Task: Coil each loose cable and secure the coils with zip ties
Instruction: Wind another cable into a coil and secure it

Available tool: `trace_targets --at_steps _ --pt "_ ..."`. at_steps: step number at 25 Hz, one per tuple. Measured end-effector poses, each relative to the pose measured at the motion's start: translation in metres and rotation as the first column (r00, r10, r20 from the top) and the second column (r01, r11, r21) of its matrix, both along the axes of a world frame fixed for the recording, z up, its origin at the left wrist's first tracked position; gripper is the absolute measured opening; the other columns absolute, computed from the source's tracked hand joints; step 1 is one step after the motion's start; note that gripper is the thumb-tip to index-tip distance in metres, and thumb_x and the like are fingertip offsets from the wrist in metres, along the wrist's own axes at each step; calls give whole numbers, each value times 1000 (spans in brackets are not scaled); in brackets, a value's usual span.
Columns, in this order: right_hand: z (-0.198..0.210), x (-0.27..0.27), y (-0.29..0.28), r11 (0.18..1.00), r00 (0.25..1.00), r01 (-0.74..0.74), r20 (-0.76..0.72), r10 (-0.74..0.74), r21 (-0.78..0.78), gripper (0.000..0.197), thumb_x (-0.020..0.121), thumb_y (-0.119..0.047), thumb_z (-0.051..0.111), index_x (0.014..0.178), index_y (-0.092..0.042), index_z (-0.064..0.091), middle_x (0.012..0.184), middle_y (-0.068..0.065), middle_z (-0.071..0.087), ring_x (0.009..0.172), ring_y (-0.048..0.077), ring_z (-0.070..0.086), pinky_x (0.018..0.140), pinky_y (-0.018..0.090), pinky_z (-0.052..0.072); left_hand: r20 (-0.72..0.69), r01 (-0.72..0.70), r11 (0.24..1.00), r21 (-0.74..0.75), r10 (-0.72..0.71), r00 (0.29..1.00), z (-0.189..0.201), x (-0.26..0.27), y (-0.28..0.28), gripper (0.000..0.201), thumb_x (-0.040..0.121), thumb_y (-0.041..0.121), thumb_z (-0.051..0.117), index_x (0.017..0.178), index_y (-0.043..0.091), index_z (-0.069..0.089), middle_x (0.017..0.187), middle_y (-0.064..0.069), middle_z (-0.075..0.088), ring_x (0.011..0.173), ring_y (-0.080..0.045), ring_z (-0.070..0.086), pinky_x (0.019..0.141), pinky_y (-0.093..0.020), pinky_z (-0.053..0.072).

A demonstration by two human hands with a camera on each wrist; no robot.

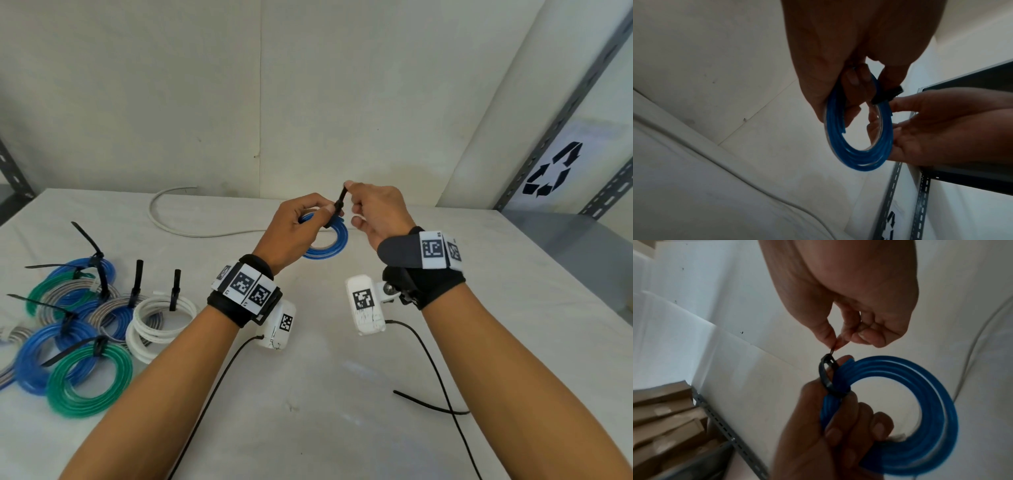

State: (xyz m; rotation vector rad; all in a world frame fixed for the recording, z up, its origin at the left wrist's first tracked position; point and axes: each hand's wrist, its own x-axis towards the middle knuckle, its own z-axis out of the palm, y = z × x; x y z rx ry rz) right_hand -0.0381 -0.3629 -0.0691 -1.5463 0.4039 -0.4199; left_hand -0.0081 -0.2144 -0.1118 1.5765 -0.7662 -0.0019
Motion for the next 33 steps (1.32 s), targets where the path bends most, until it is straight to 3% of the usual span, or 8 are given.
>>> trace_targets --at_steps 5,10,14,18,21,25,29,33 --pt "-9 18 -8 984 989 141 53 -136 -109 20 102 -11 52 84 -14 60 73 0 56 72 18 58 63 28 46 -86 33 998 48 -29 996 0 -10 -8 27 105 16 49 89 13 71 58 21 55 56 -2 44 62 -25 42" --pt "-11 22 -3 985 993 107 62 -100 -138 11 105 -13 44 108 -6 53 72 2 66 56 16 58 45 25 45 -155 26 999 41 -20 988 -7 -8 -9 26 104 15 48 101 5 72 89 2 74 55 -3 46 62 -30 43" --pt "-9 27 -5 974 993 101 87 -85 -205 19 103 -11 48 87 -13 58 68 1 67 54 11 58 49 21 45 -213 43 999 -8 -44 976 0 -10 -10 28 105 14 48 102 -7 67 66 16 66 51 -2 46 59 -30 36" --pt "-17 24 -3 991 996 52 85 -41 -121 12 101 -10 52 94 -7 61 66 -1 70 58 14 61 61 30 49 -240 31 999 -19 -35 970 -2 -9 -8 29 99 37 61 80 19 74 91 -11 73 65 -24 42 62 -37 37" --pt "-13 16 -1 1000 999 -9 32 8 29 23 101 -27 58 91 -7 65 65 0 71 57 15 60 55 26 48 -263 21 997 -78 -41 964 -2 -5 -6 28 98 34 64 78 17 73 87 -17 69 66 -26 39 62 -38 35" --pt "-10 10 7 980 979 -194 -72 190 -47 33 101 -33 59 79 -9 65 52 -1 52 45 11 46 51 23 44 -287 -6 993 -117 -28 958 0 -6 -9 27 98 26 64 74 18 71 71 3 62 55 -10 40 59 -32 35" --pt "-8 13 11 978 989 -111 77 126 -178 36 104 -21 52 72 -8 62 56 3 44 40 8 38 43 22 36 -231 -10 998 -54 -3 973 -5 0 -7 25 101 22 59 86 9 74 78 0 67 70 -8 55 68 -28 46" --pt "-10 19 13 968 998 -31 50 44 -249 45 106 -24 50 64 -10 59 52 0 45 41 10 43 39 18 37 -181 -37 998 -51 27 983 -7 0 -10 23 101 12 56 89 -2 71 92 -18 72 77 -7 61 70 -13 48"
